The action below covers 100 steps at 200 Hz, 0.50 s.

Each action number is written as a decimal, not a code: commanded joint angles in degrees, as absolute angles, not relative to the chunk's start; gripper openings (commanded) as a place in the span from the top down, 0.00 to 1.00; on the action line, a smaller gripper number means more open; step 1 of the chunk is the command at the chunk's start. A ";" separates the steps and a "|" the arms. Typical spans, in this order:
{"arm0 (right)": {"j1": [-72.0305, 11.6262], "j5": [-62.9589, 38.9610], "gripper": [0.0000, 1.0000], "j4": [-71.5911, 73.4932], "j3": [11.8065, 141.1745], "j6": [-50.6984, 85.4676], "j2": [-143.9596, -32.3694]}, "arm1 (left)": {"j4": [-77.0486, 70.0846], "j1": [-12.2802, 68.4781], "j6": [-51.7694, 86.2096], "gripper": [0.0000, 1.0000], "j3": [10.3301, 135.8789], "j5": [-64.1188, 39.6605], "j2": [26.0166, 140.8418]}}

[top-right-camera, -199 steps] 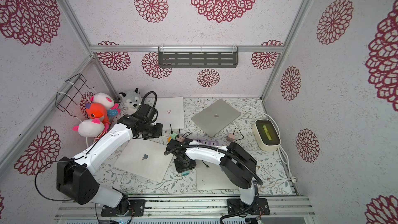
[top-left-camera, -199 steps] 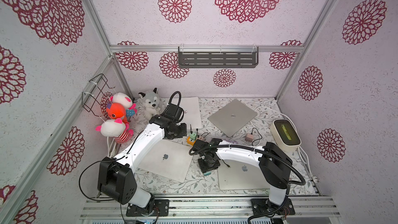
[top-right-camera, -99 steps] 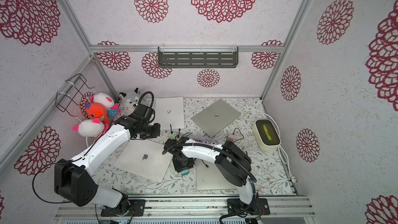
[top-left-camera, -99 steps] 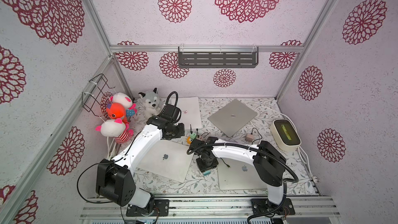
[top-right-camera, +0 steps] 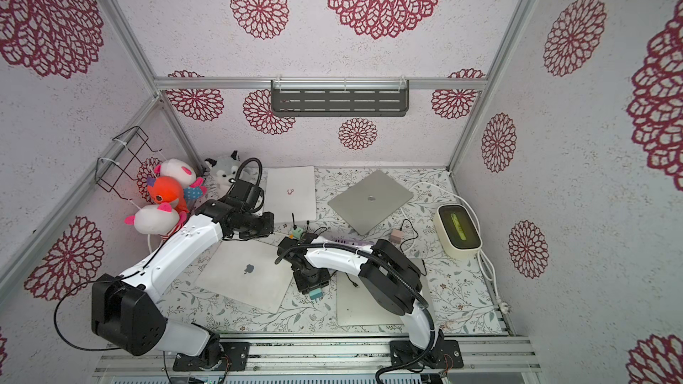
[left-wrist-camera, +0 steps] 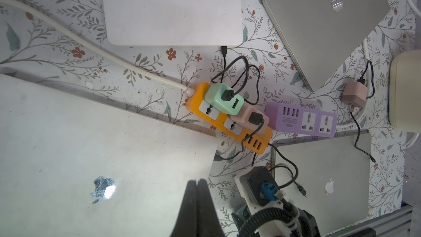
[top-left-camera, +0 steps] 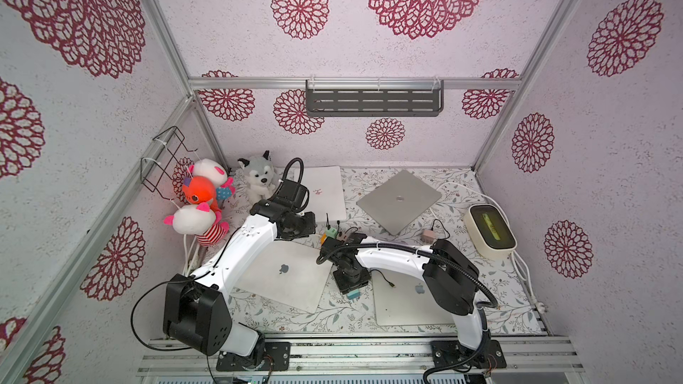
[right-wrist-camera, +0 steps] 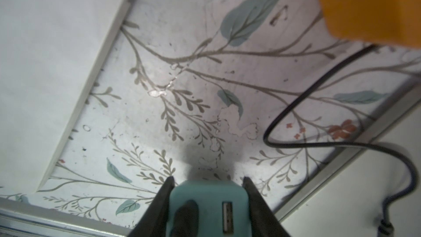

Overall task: Unplug the laptop charger
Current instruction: Place the plug at the center of the board.

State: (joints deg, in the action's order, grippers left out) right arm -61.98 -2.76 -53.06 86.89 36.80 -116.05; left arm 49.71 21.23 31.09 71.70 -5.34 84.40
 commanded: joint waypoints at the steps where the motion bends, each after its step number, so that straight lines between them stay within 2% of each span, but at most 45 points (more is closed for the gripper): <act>1: -62.93 -2.98 0.64 -52.85 87.70 35.98 -117.83 | 48.72 20.06 30.55 1.00 71.11 -5.77 82.46; 100: -63.11 -3.66 0.62 -52.61 88.50 35.73 -119.71 | 48.16 19.45 30.56 1.00 69.52 -6.13 81.28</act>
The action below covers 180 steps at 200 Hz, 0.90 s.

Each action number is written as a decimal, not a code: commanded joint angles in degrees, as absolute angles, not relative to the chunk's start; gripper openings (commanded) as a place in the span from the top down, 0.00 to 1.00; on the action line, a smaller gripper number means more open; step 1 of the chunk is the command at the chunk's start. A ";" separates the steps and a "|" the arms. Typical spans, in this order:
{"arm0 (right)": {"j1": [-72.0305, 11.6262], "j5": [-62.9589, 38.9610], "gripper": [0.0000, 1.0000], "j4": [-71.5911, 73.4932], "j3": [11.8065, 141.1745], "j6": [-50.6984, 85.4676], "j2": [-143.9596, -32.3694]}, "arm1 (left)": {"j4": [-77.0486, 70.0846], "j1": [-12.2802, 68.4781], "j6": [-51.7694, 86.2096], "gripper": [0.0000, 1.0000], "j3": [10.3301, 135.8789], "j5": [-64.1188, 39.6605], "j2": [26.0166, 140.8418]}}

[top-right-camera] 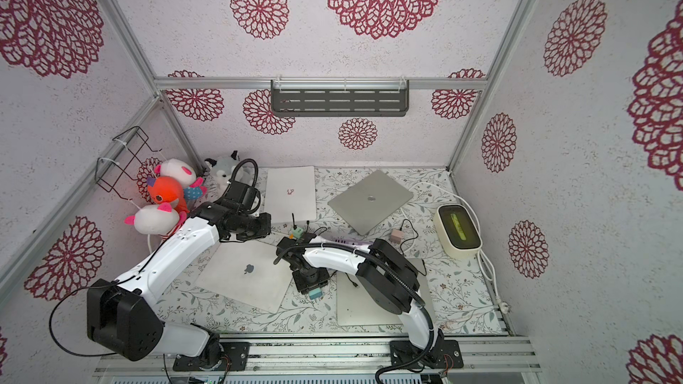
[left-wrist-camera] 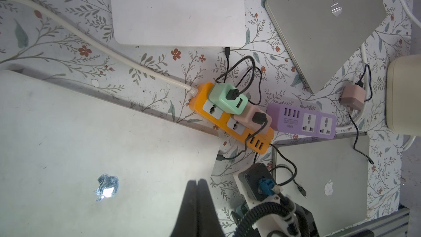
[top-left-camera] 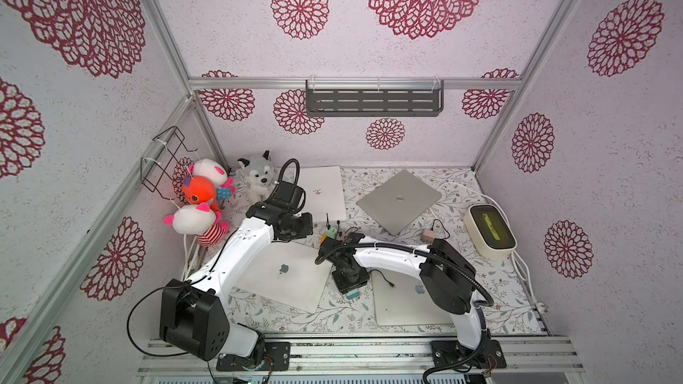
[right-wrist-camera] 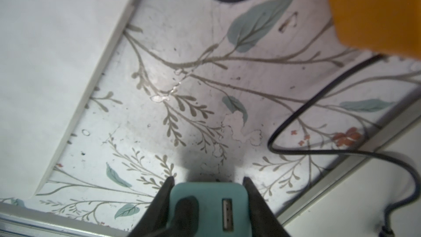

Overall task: Unplug the laptop charger
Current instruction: Place the plug at the center of the board.

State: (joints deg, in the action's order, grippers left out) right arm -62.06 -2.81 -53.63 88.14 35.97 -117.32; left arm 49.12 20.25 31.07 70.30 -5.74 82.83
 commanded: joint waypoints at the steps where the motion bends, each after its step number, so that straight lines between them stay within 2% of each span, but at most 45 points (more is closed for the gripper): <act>1: -63.11 -3.63 0.62 -52.63 88.50 35.71 -119.71 | 48.12 19.44 30.57 1.00 69.48 -6.10 81.29; 17: -63.11 -3.34 0.60 -52.43 88.83 35.70 -119.79 | 48.14 19.39 30.53 1.00 69.26 -6.13 81.17; 108: -63.06 -2.94 0.33 -53.02 90.67 35.29 -119.64 | 48.45 18.94 30.68 1.00 69.17 -6.13 80.34; 131: -63.11 -1.68 0.30 -54.27 91.23 35.35 -117.55 | 48.74 18.82 30.82 1.00 69.33 -5.89 80.16; 180: -62.76 1.36 0.27 -55.47 90.99 35.86 -110.66 | 49.39 18.72 31.27 0.91 69.87 -5.76 80.07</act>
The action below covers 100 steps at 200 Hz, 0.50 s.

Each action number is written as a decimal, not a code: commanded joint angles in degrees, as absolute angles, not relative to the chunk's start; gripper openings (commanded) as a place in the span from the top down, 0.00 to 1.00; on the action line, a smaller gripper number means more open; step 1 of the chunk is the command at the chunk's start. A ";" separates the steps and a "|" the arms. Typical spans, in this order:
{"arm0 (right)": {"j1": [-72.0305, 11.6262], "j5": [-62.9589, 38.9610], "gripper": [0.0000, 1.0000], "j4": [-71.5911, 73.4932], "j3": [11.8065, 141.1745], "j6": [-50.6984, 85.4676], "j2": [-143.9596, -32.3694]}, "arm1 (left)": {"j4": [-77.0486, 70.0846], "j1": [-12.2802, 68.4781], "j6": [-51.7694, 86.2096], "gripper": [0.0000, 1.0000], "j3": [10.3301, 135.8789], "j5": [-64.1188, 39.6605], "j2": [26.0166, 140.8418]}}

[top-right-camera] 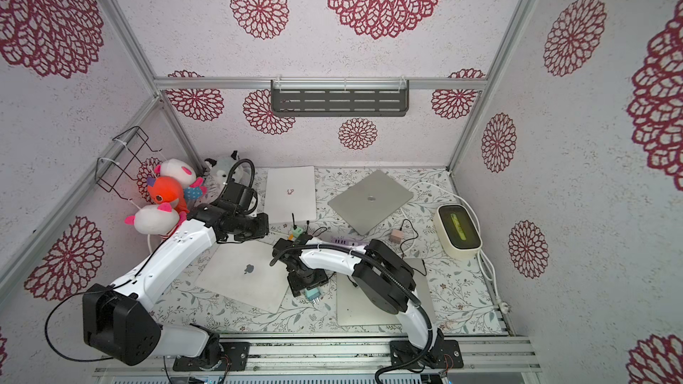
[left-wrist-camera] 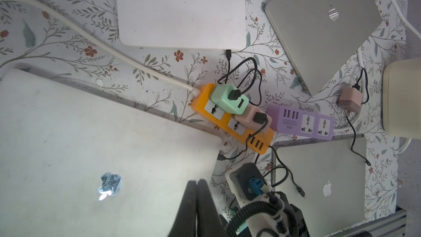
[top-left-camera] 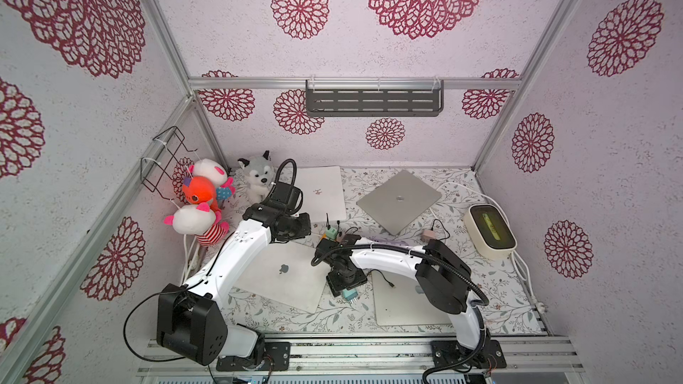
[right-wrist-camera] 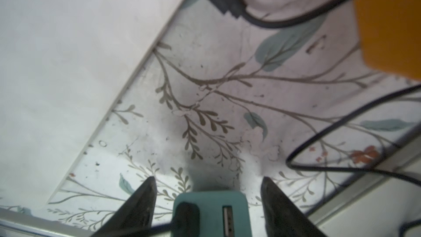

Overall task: Unplug the laptop charger
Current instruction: Place the plug at the center of the board.

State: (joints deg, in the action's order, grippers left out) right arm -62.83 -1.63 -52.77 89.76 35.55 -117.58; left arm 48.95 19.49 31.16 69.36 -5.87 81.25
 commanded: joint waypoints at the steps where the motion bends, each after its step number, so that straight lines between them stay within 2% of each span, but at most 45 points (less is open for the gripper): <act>1: -62.76 1.38 0.27 -55.46 91.02 35.90 -110.57 | 49.39 18.72 31.28 0.91 69.87 -5.74 80.07; 60: -62.38 -0.79 0.35 -51.39 87.36 36.58 -106.48 | 50.13 18.72 31.63 0.91 70.58 -5.33 80.06; 100: -60.19 2.80 0.40 -46.89 83.96 38.82 -101.49 | 49.64 18.74 31.78 0.91 70.63 -5.62 80.76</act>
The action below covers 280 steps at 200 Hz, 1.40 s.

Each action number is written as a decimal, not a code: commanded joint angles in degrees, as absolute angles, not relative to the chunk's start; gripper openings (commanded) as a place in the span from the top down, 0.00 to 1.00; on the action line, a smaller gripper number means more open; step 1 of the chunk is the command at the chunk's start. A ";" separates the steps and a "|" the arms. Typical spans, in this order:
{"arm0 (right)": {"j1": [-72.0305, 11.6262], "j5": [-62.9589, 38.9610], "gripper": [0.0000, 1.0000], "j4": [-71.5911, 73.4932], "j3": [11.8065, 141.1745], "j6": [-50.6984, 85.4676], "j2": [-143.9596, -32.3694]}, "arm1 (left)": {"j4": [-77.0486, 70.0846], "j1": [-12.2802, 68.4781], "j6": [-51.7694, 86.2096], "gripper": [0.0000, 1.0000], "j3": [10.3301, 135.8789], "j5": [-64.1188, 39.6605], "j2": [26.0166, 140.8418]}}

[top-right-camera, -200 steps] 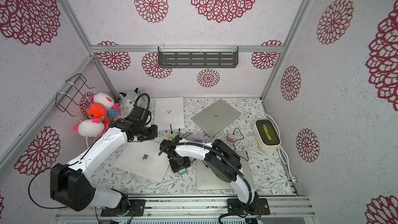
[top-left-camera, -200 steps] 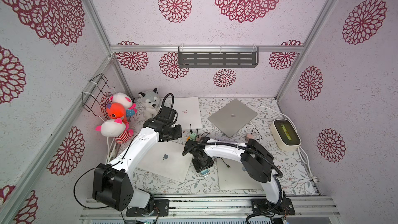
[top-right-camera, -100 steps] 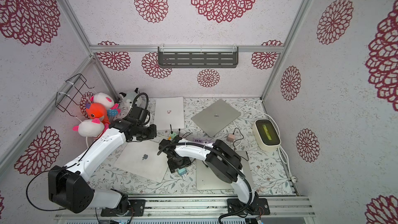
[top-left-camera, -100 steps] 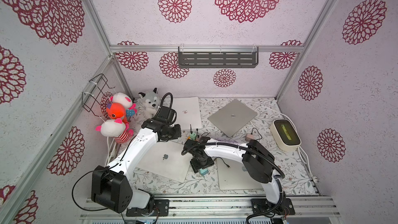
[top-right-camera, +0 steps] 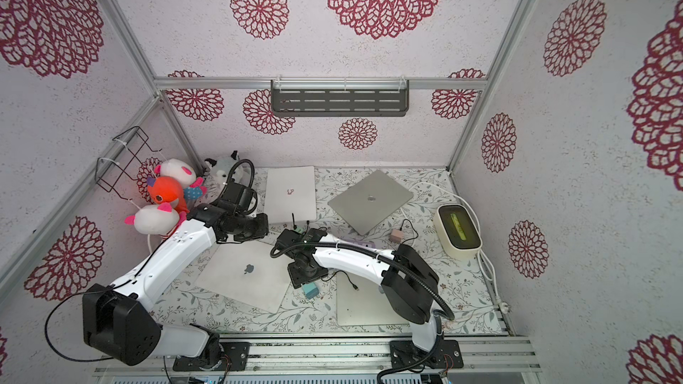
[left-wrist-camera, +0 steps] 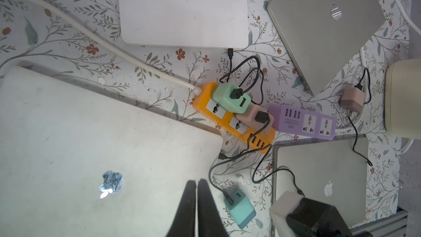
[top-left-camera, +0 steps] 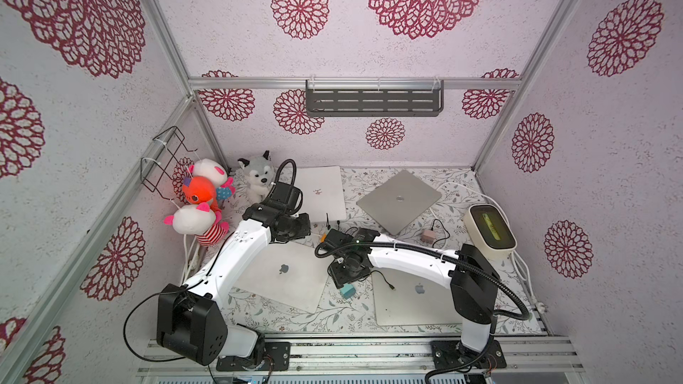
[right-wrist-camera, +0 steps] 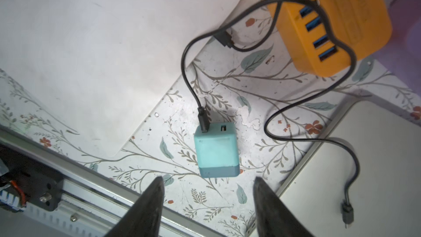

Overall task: Unplug the laptop charger
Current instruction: Place the plug at the center of the board.

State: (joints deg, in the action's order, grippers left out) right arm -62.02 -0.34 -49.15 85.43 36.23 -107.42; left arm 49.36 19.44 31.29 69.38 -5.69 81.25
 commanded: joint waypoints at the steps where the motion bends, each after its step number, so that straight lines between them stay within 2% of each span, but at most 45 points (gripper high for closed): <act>1: -60.07 2.85 0.41 -46.69 83.86 38.88 -101.28 | 49.60 18.73 31.75 0.91 70.60 -5.62 80.77; 30: -55.72 2.26 0.48 -38.93 78.56 40.91 -95.51 | 48.35 18.74 32.42 0.90 69.72 -6.92 82.27; 67: -53.17 -2.03 0.48 -33.85 76.90 40.63 -96.41 | 47.00 18.84 32.80 0.89 69.17 -7.77 83.55; 128: -59.42 2.60 0.36 -39.65 77.43 36.70 -103.14 | 47.22 18.83 32.33 0.89 68.91 -7.41 83.50; 179: -63.34 3.39 0.35 -40.56 77.65 35.74 -106.94 | 47.15 18.86 32.35 0.89 68.29 -7.35 83.24; 220: -63.98 5.06 0.41 -41.80 78.65 35.20 -109.78 | 47.41 18.83 32.12 0.89 67.67 -6.98 82.62; 280: -64.50 5.63 0.59 -43.24 75.32 37.27 -107.75 | 47.26 18.74 32.04 0.89 67.39 -6.94 82.67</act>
State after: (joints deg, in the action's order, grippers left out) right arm -63.99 3.70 -40.66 76.99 35.94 -111.09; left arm 48.49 19.44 31.97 67.72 -7.09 83.59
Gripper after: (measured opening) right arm 0.450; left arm 0.109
